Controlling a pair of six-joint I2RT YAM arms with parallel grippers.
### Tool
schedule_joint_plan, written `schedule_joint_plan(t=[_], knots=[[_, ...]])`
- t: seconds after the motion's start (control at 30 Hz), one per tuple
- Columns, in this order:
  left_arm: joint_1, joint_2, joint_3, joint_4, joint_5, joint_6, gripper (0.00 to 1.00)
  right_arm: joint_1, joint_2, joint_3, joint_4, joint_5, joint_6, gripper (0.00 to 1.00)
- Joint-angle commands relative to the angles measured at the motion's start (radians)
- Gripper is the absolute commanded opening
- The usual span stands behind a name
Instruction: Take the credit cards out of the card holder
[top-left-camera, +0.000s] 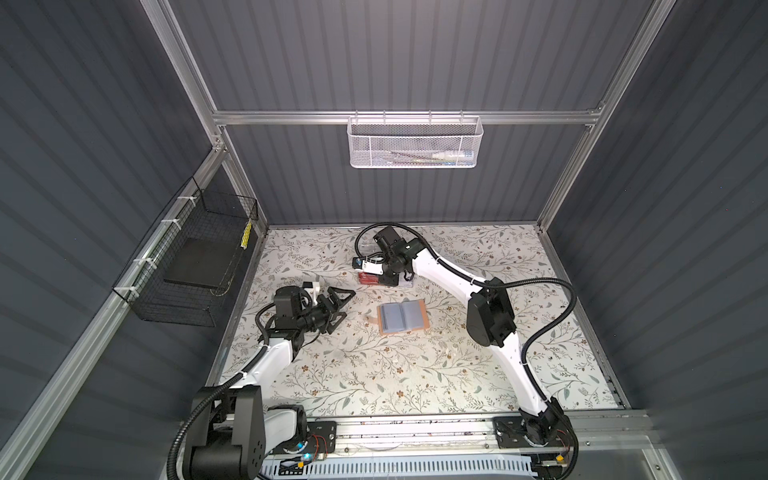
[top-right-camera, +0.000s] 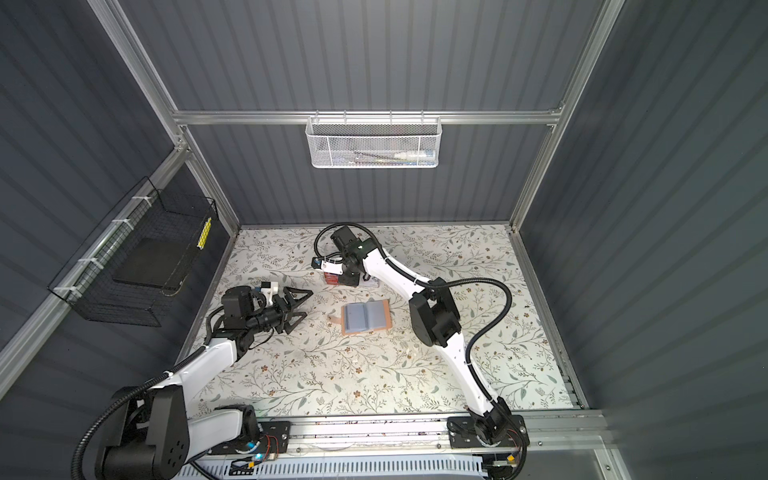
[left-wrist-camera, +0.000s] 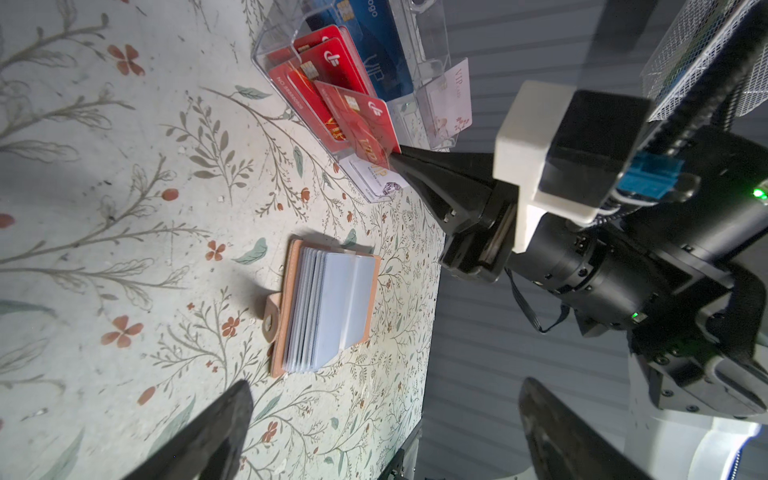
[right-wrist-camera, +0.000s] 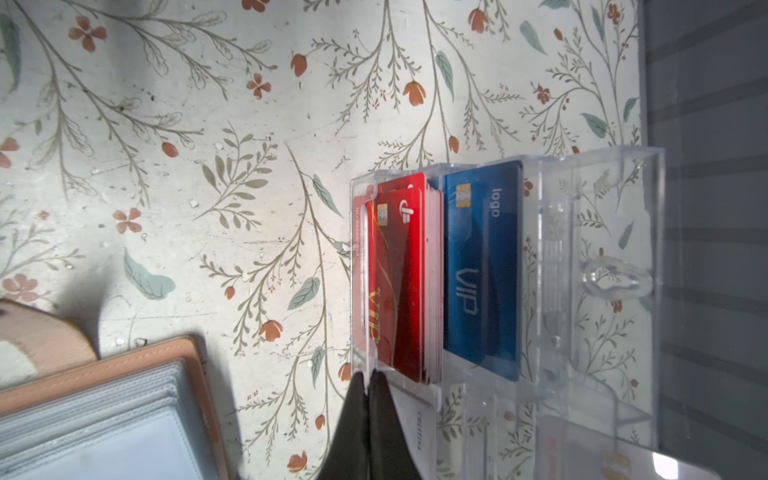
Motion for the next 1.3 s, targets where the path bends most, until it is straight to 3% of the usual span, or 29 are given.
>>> schedule_joint_plan(t=[0.0,0.6,1.27], knots=[[0.01,0.024,-0.024,0.031,0.031,0.005,1.0,0.004,0.025,0.037,0.011,-0.006,-0.021,0.0],[0.044,0.072,-0.023,0.038,0.05,0.041,1.0,0.0,0.074,0.108,0.039,-0.016,-0.035,0.0],[0.052,0.111,-0.021,0.067,0.056,0.041,1.0,-0.027,0.059,0.074,0.022,0.004,-0.028,0.0]])
